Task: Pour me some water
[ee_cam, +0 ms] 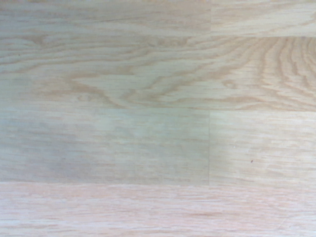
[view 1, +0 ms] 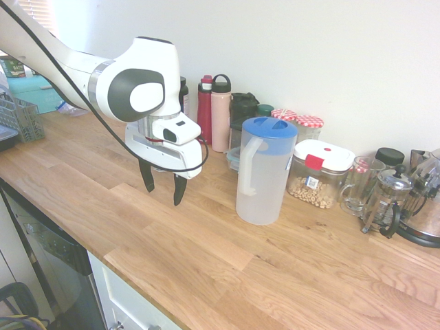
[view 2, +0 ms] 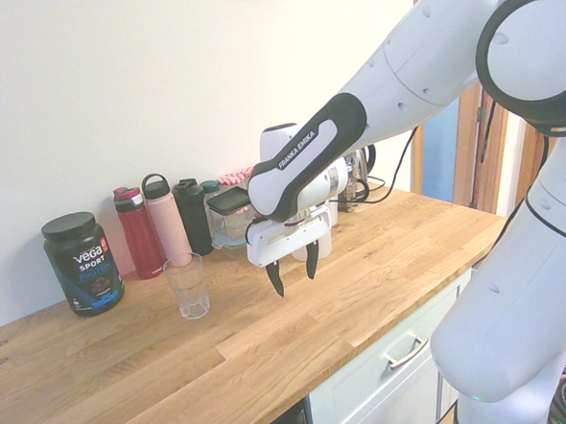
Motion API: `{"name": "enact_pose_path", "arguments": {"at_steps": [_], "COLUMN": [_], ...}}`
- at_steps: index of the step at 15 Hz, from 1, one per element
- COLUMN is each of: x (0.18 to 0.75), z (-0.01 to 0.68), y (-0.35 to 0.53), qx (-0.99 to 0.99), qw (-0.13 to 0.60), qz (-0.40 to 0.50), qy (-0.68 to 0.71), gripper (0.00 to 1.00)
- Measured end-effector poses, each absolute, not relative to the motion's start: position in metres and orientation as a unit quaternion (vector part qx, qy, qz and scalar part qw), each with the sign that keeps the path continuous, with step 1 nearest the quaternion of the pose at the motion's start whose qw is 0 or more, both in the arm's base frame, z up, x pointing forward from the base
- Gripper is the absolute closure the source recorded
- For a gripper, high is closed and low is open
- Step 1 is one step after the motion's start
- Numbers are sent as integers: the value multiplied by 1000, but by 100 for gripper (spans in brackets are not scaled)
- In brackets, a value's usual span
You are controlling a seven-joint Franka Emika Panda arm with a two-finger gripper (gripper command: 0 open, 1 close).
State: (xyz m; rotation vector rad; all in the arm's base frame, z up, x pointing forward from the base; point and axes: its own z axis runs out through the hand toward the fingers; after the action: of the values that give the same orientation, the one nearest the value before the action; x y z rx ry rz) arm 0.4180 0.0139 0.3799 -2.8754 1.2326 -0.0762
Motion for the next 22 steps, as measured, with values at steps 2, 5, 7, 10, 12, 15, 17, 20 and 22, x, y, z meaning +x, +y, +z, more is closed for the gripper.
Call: {"name": "enact_pose_path", "arguments": {"at_steps": [2,5,7,10,12,15,17,20,22], "x": [419,423,428,432,432,431,429,432,439], "z": [380,399,437,510,548,585,591,579,566], "y": [14,14,14,3,-15,-62,-89,-116,-136], "qx": [-918,-919,-920,-918,-920,-914,-910,-905,-902], "qw": [8,12,11,8,6,13,16,16,17], "qz": [-27,-41,-49,-68,-71,-84,-86,-78,-80], "qy": [395,393,389,390,386,396,406,419,424], "gripper": [0,0,0,0,0,0,0,0,0]}}
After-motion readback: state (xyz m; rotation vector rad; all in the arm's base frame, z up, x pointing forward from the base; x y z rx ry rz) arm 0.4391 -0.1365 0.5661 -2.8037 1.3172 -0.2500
